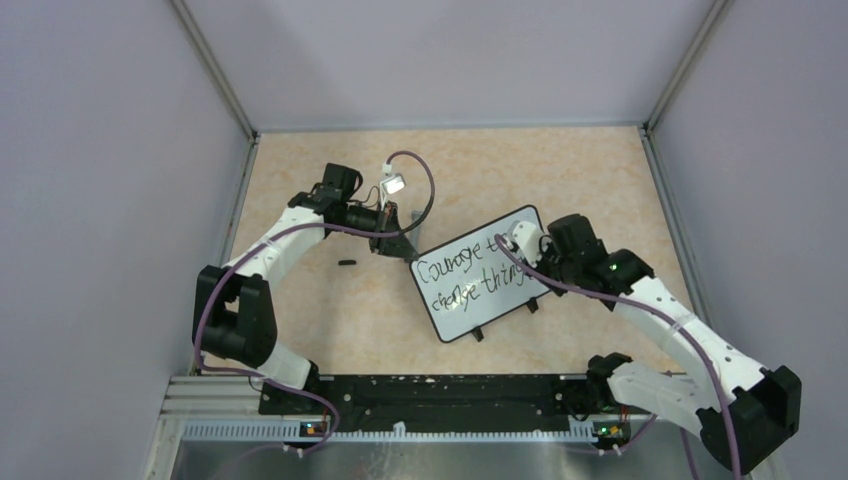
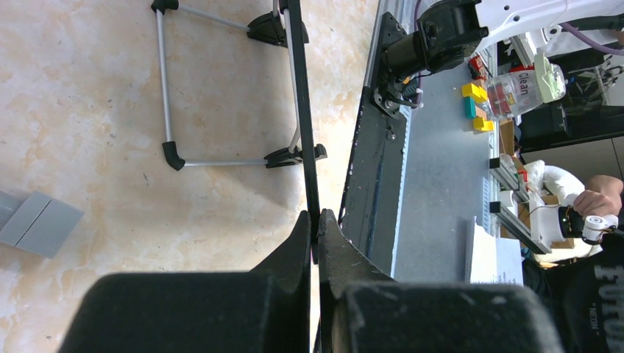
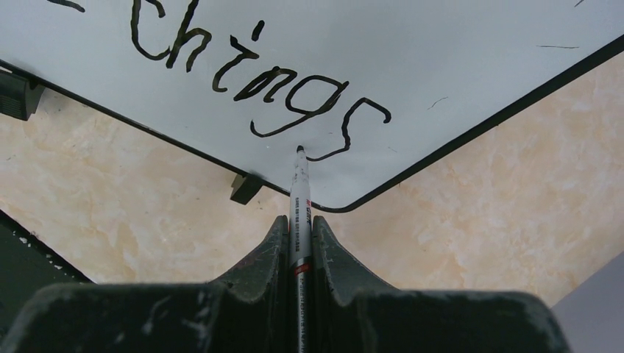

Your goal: Write a sentence on the whiteboard

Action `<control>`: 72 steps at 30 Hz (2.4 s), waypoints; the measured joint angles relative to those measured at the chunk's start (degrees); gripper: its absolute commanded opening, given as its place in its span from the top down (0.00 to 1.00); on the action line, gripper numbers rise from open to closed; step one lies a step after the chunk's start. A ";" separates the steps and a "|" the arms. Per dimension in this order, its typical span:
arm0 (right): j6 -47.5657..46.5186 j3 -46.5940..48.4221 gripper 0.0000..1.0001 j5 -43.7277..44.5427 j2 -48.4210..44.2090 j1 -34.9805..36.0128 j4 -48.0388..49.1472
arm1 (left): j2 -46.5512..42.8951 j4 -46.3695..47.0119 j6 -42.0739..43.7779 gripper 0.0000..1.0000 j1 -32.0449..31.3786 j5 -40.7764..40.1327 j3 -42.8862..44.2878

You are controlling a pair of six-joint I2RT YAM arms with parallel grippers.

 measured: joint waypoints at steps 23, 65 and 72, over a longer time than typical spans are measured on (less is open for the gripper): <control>-1.90 0.83 1.00 0.52 -1.81 0.00 -3.52 | 0.00 -0.15 0.00 1.00 0.00 0.02 0.00; 1.16 9.35 1.00 -4.33 -3.85 0.00 -2.38 | 0.02 -1.55 1.01 0.41 -0.11 -3.13 1.36; 5.38 14.47 1.00 -12.39 -3.19 0.02 -2.54 | -0.02 -6.03 4.46 0.30 6.73 -3.41 8.35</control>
